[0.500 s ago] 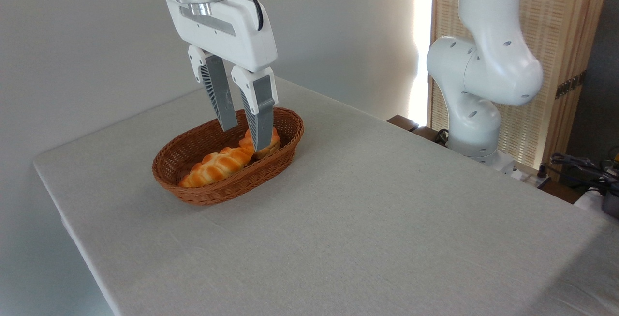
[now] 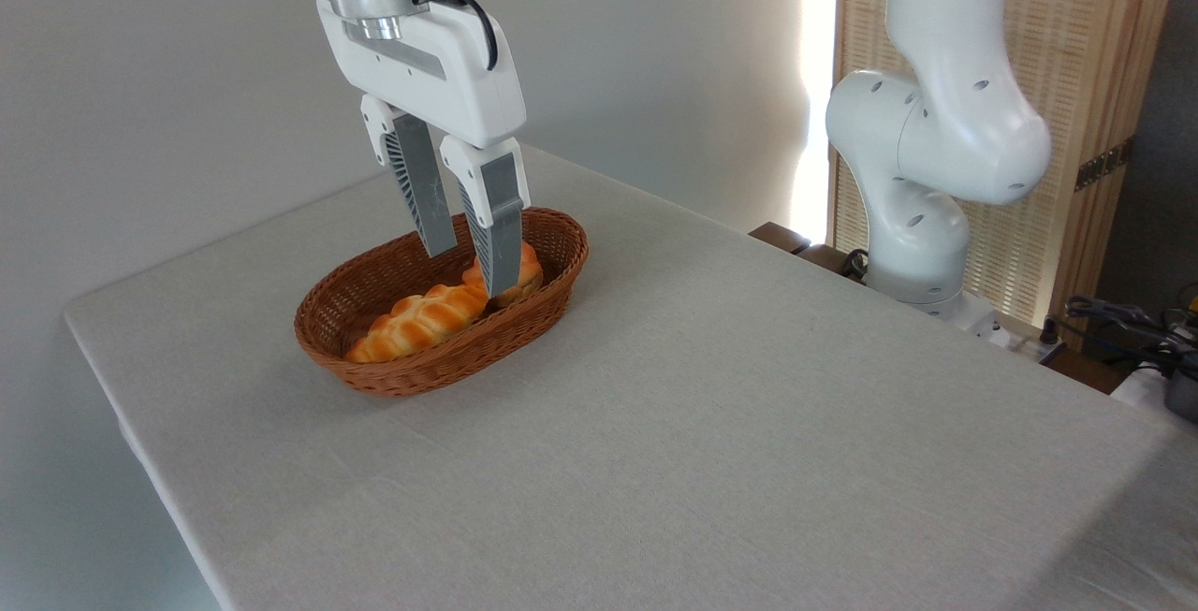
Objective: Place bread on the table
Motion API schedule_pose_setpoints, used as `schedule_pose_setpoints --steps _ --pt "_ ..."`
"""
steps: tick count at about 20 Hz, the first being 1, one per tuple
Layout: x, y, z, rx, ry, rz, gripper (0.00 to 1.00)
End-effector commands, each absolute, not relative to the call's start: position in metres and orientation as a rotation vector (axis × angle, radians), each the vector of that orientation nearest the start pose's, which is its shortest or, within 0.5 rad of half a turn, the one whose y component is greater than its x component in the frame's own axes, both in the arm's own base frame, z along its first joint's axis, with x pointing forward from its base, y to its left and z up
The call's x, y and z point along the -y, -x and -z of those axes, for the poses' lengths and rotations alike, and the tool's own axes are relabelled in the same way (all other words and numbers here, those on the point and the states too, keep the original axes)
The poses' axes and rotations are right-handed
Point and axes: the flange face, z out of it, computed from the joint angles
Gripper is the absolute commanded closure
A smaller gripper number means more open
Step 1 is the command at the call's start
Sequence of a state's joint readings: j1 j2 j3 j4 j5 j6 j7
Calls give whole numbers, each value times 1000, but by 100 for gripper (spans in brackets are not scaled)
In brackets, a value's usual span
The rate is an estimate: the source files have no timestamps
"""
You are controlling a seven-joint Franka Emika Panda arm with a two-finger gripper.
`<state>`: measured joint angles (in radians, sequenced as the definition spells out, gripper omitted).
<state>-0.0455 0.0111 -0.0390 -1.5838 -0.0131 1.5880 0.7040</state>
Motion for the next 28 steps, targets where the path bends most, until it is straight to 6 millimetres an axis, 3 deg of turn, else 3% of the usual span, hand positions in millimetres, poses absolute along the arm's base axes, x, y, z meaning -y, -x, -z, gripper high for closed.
schedule_pose_setpoints --steps 1,5,11,16,21,28 --pt "51 -557 -614 -1215 2914 -18 0" --pt "84 -559 -602 -1308 2957 -29 0" --pt "196 -557 -550 -1359 2983 -142 0" --pt "250 -551 -501 -1428 2980 -133 0" --pt "268 -546 -454 -1477 2954 -181 0" --pt "267 -553 -430 -1490 2879 -214 0"
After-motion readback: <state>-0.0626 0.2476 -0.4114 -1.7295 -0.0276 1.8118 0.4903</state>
